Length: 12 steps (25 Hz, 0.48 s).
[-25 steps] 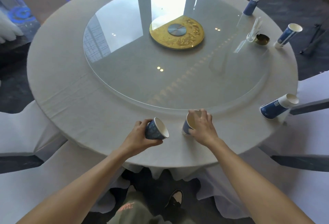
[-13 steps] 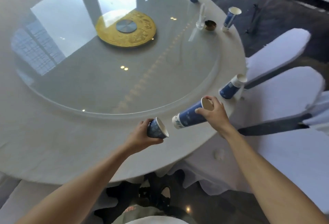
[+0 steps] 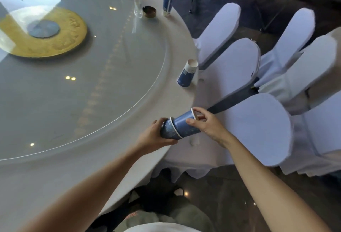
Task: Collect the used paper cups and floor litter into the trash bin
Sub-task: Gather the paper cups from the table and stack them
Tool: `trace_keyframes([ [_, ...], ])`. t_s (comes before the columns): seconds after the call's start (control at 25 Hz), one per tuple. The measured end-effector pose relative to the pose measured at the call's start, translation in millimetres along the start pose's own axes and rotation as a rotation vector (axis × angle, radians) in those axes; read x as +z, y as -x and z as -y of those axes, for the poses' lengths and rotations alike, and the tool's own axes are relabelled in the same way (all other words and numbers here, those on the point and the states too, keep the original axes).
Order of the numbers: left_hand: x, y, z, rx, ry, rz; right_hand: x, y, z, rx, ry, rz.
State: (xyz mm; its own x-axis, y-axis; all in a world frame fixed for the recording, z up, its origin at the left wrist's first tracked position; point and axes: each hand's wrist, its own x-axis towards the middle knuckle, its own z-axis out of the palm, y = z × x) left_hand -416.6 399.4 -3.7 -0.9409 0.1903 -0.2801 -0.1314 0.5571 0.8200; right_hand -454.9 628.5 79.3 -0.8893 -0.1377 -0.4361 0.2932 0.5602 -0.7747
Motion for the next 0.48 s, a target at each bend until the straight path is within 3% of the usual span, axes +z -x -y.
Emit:
trace_keyframes([
  [0.24, 59, -31, -33, 0.013, 0.015, 0.049, -16, -10, -41, 0.055, -0.018, 0.147],
  [0.48, 118, -63, -58, -0.105, 0.043, -0.012, -70, -55, -91, 0.076, 0.081, 0.329],
])
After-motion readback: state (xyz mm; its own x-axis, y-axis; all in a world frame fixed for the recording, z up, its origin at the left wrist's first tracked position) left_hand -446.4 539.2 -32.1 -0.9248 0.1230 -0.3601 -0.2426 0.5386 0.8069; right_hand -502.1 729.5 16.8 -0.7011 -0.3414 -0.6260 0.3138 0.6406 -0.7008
